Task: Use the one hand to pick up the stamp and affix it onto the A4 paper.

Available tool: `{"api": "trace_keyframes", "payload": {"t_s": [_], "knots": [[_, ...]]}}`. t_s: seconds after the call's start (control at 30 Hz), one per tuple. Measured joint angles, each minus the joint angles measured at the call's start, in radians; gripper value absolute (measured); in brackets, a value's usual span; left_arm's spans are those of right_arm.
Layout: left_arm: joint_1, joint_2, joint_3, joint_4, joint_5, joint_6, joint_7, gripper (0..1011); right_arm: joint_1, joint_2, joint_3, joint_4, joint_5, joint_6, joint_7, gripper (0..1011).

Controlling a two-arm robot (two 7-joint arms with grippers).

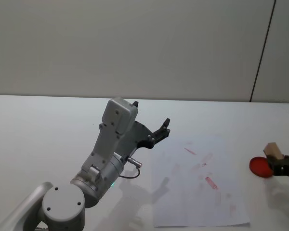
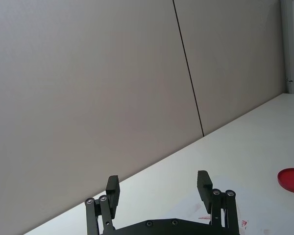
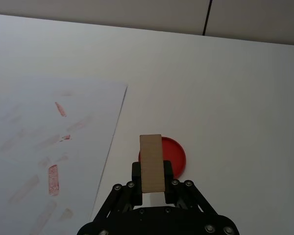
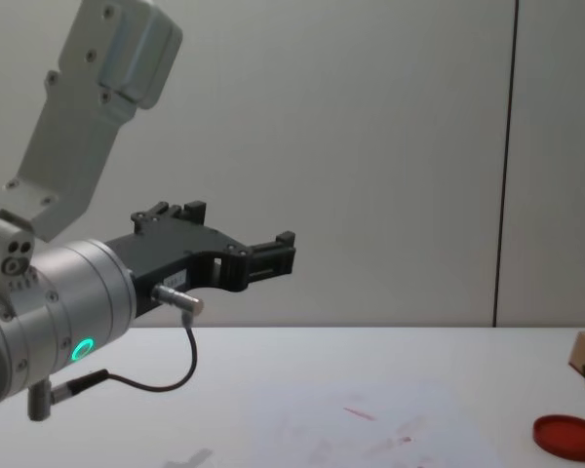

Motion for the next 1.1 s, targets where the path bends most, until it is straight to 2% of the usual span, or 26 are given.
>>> {"api": "trace_keyframes", "payload": {"t_s": [0.5, 1.1], "knots": [[0.0, 0.0, 0.0, 0.0, 0.0, 0.0, 0.0, 1002, 0.066, -0.005, 0.018, 0.102, 0.007, 0.013, -0.025, 225], [0.0, 0.0, 0.0, 0.0, 0.0, 0.0, 0.0, 1002, 0.134, -0.037, -0.006, 0.21, -0.014, 0.023, -0.017, 226]]}}
